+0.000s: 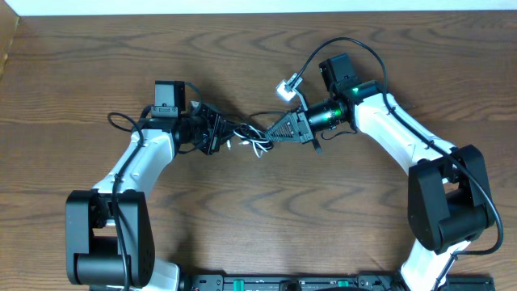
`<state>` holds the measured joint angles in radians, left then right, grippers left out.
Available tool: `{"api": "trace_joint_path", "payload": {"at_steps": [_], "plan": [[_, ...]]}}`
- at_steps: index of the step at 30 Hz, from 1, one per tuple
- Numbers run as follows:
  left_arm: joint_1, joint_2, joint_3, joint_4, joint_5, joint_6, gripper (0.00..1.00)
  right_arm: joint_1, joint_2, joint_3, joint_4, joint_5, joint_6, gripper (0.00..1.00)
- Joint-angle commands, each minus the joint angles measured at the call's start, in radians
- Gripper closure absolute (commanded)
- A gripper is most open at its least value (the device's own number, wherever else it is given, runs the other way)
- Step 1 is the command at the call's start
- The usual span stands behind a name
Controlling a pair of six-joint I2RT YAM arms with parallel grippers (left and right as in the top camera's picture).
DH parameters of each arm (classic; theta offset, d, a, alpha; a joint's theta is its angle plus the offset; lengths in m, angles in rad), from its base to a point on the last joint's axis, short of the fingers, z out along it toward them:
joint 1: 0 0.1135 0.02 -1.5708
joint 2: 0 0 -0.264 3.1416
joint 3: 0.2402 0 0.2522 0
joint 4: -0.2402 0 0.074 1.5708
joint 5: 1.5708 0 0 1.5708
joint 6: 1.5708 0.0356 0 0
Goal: Untangle cables
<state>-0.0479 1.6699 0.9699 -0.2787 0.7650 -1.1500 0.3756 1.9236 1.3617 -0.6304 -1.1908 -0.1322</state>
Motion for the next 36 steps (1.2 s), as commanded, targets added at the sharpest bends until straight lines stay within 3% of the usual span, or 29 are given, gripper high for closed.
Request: {"api": "trace_joint_path", "payload": {"at_steps": [1,2,6,12,19,24,36], "plan": [[0.0,-0.004,-0.004,0.005,-0.095,0.046,0.93,0.011,-0.001,0.013,0.016,0.042,0.002,0.62],[0.0,-0.004,-0.004,0.005,-0.109,0.047,0.92,0.017,-0.001,0.019,0.024,0.056,0.016,0.55],[-0.002,-0.003,-0.004,0.008,-0.142,0.047,0.93,0.058,-0.001,0.123,-0.028,0.219,0.038,0.51],[-0.014,-0.003,-0.004,0.007,-0.151,0.134,0.93,0.17,-0.001,0.303,-0.167,0.536,-0.077,0.51],[-0.022,-0.003,-0.004,-0.004,-0.19,0.133,0.92,0.347,-0.001,0.303,-0.212,0.953,-0.18,0.55],[-0.022,-0.003,-0.004,-0.008,-0.188,0.132,0.92,0.39,0.001,0.278,-0.202,1.008,-0.237,0.67],[-0.021,-0.003,-0.004,-0.008,-0.145,0.124,0.92,0.391,0.001,0.119,-0.001,0.986,-0.22,0.71]]}}
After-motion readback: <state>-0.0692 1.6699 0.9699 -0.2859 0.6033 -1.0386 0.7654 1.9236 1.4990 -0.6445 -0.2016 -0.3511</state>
